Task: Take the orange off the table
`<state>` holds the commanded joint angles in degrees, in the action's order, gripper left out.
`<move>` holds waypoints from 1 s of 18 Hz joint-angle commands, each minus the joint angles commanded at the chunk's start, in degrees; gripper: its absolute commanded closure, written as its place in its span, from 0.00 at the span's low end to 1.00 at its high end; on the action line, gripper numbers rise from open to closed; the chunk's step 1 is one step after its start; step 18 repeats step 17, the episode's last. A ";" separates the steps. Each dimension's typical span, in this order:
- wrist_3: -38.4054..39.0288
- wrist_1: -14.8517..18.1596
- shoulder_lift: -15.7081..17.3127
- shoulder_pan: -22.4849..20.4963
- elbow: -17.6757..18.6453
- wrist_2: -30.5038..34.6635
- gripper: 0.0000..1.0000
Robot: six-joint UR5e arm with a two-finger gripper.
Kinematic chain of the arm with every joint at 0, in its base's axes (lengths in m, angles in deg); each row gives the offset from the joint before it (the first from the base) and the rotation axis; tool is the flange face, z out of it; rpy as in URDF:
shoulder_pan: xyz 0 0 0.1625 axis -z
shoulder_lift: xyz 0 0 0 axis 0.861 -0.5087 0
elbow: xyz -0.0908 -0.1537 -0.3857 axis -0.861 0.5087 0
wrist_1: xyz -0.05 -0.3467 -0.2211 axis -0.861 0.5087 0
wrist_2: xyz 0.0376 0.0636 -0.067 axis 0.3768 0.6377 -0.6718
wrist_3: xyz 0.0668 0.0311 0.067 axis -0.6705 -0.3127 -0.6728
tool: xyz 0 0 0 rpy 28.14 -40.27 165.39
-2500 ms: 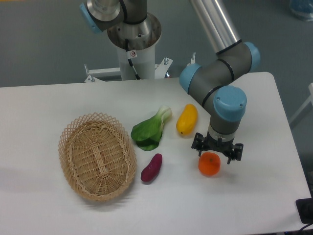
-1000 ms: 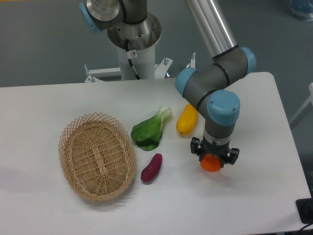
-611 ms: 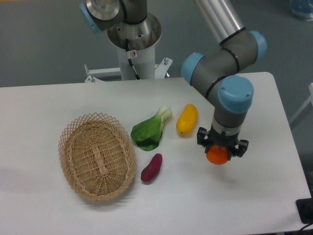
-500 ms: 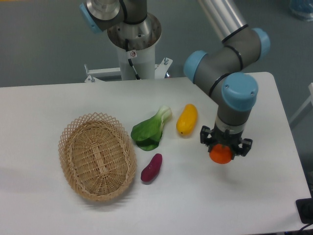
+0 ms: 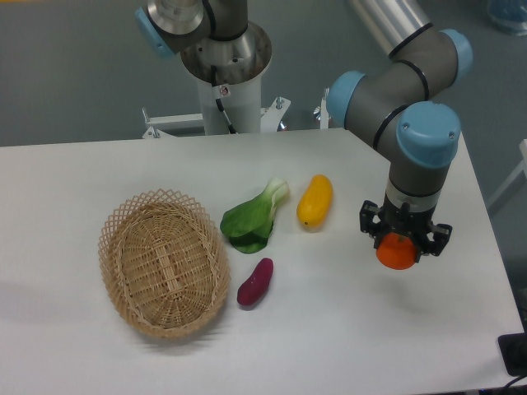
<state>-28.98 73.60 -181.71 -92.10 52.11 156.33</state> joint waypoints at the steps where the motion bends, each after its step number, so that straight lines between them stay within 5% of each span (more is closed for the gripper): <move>1: -2.01 0.35 -0.26 0.09 -1.14 0.09 0.27; 18: -2.03 0.27 -0.27 0.09 -0.53 0.18 0.34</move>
